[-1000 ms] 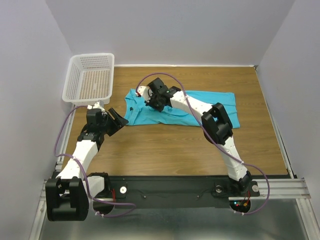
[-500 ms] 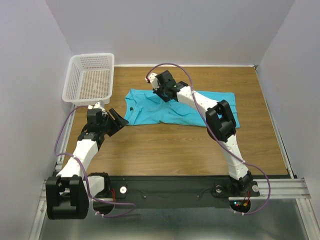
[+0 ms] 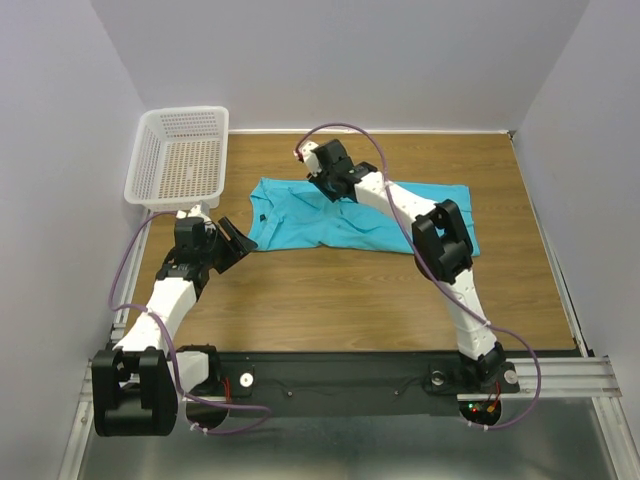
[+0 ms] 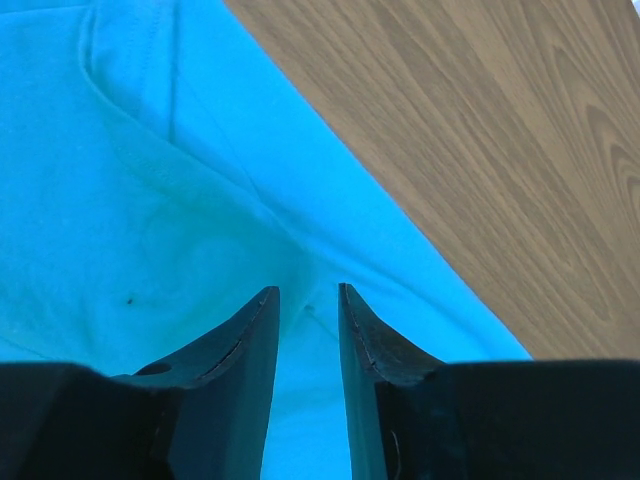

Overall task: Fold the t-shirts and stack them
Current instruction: Fold the tshirt

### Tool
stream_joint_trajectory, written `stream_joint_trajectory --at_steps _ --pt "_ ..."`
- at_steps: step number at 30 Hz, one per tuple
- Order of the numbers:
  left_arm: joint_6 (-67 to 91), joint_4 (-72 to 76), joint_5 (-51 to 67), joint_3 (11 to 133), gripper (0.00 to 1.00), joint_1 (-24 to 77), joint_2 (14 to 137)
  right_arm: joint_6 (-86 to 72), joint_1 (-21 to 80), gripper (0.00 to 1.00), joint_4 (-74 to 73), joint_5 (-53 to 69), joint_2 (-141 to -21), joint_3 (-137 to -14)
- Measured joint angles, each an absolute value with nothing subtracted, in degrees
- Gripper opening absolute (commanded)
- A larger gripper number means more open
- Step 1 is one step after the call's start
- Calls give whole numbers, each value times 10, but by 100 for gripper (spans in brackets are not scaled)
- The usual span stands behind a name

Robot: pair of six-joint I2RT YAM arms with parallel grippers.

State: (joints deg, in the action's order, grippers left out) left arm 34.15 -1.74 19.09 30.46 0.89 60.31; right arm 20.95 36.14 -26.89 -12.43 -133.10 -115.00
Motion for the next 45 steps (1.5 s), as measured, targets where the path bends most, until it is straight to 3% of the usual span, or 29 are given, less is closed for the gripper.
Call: stream_joint_trajectory --at_steps 3,8,13,21,27,32,36,45 --pt "340 -17 193 305 69 9 610 205 351 39 -264 -124 -1331 -1149" --pt "336 -12 198 305 69 9 643 196 313 56 -261 -26 -1274 -1073" --pt "328 4 210 310 68 9 714 207 251 58 -264 134 -1102 -920" --pt "313 16 210 347 66 10 790 214 129 58 -259 256 -881 -743" --pt "311 33 210 380 57 11 841 198 -25 56 -268 283 -839 -627" --pt "306 41 211 401 41 11 872 167 -149 55 -276 284 -810 -580" --pt "302 41 214 407 29 12 875 146 -181 56 -280 271 -792 -558" --pt "300 53 231 409 15 11 876 132 -214 54 -288 251 -845 -545"
